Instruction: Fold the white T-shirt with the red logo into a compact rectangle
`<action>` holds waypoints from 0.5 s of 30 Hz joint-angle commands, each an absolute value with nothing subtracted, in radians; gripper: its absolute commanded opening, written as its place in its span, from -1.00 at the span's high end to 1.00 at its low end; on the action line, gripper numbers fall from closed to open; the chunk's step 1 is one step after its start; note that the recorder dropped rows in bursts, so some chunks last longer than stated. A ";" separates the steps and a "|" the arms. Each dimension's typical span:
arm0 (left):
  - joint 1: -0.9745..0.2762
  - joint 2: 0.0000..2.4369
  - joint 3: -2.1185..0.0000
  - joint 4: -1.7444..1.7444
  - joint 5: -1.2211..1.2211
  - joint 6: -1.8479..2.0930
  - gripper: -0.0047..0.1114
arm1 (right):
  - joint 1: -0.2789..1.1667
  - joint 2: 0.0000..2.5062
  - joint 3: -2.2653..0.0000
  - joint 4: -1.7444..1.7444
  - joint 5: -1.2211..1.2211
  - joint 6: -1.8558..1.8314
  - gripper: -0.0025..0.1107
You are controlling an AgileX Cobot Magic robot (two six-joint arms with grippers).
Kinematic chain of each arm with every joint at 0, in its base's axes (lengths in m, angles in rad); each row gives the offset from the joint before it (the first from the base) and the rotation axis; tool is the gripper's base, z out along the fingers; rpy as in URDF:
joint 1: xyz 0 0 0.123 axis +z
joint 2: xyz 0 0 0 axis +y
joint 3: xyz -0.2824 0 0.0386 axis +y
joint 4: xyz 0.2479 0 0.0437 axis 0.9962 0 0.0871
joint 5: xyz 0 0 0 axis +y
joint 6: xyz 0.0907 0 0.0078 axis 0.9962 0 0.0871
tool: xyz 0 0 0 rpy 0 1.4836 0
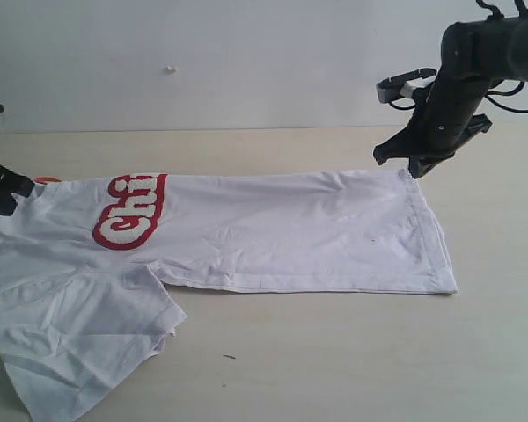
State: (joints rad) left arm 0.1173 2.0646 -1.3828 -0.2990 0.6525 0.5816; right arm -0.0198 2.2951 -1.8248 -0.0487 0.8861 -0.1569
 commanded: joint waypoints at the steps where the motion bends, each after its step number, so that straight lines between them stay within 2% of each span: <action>1: 0.120 1.975 -1.315 -0.420 0.681 0.715 0.92 | -0.023 2.220 -1.750 0.027 0.847 -0.200 0.90; 7: 0.069 1.913 -1.181 -0.536 0.730 0.859 0.92 | -0.023 2.137 -1.505 0.200 0.655 -0.283 0.96; 15: -0.190 1.908 -1.058 -0.353 0.735 0.831 0.92 | -0.023 2.126 -1.301 0.168 0.548 -0.309 0.96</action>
